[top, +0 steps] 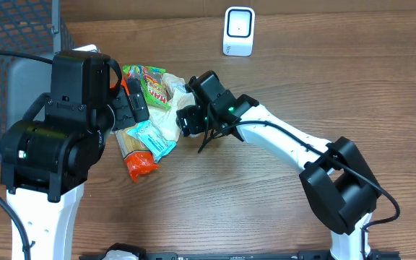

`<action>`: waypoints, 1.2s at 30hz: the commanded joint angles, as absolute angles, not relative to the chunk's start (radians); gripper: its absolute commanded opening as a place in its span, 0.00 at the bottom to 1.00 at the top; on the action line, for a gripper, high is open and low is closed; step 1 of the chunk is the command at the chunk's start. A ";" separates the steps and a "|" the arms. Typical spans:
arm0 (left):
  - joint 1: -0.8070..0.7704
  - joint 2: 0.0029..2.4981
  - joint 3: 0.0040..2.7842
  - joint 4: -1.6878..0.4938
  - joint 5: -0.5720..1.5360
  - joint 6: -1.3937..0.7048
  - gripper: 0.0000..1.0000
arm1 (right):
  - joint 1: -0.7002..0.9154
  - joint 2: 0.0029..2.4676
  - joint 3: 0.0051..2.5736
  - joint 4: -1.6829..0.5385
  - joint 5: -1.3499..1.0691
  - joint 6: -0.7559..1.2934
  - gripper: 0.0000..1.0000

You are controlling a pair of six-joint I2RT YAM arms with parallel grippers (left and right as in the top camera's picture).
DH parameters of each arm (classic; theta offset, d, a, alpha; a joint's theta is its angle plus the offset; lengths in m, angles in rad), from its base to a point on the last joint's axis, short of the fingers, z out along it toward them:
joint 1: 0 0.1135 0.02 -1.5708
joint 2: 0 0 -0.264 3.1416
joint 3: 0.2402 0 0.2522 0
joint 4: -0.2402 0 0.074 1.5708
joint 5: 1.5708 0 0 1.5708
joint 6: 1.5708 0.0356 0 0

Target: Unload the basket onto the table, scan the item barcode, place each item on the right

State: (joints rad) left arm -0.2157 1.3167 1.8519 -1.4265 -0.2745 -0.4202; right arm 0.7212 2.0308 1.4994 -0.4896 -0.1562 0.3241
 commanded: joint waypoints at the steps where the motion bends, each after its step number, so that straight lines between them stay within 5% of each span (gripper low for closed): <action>1: -0.216 1.315 1.852 -1.425 -0.295 -0.430 1.00 | 0.721 2.033 1.509 -0.487 -0.104 0.352 0.88; 36: -0.216 1.315 1.852 -1.425 -0.295 -0.430 1.00 | 0.723 2.088 1.508 -0.434 -0.158 0.387 0.87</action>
